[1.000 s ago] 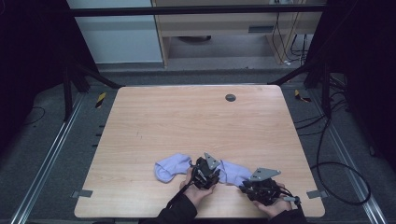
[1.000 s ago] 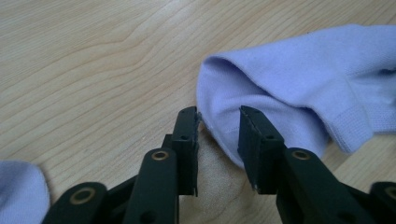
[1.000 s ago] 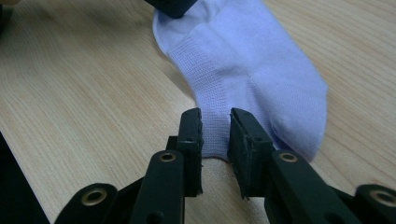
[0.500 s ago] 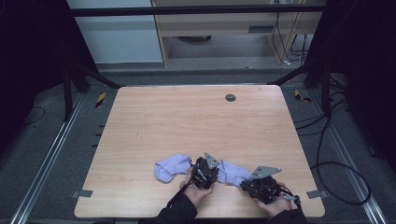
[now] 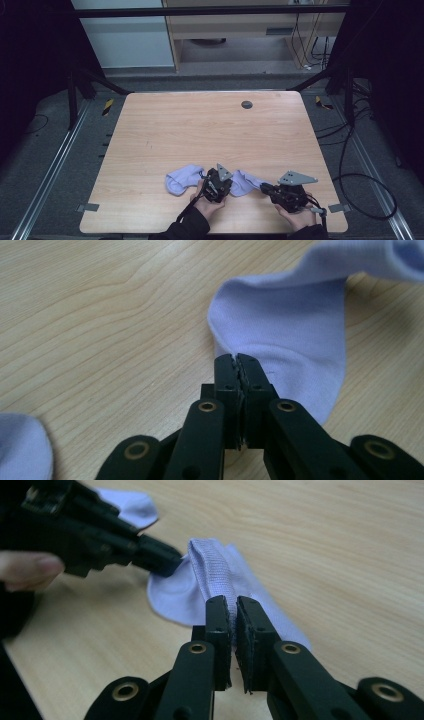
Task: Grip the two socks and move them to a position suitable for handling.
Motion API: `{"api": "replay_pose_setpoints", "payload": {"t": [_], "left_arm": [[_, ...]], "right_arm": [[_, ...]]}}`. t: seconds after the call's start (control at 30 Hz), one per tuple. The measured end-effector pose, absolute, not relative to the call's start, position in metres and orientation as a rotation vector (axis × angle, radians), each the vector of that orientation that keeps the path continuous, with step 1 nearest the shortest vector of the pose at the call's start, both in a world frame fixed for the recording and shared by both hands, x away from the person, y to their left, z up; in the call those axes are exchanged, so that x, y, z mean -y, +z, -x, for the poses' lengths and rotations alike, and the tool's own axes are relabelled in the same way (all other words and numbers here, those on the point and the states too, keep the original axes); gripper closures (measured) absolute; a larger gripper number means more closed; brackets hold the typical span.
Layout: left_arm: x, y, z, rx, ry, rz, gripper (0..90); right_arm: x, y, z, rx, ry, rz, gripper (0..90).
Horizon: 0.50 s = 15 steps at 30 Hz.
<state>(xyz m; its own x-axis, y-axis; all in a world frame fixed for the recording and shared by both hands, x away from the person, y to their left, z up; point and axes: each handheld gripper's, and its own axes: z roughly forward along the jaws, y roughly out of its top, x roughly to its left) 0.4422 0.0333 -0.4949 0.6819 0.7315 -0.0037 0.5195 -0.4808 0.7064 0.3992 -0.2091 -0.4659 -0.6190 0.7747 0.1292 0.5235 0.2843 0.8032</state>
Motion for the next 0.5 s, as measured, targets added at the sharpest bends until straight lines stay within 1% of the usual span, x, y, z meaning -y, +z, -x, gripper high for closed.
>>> {"api": "replay_pose_setpoints", "payload": {"t": [0.37, 0.5], "left_arm": [[-0.034, -0.495, -0.443, -0.936, 0.385, -2.213, 88.1], [-0.034, -0.495, -0.443, -0.937, 0.385, -2.213, 88.0]], "right_arm": [[0.218, -0.463, -0.426, -2.167, 1.233, -1.312, 84.1], [0.223, -0.469, -0.444, -2.153, 1.184, -1.357, 83.9]]}}
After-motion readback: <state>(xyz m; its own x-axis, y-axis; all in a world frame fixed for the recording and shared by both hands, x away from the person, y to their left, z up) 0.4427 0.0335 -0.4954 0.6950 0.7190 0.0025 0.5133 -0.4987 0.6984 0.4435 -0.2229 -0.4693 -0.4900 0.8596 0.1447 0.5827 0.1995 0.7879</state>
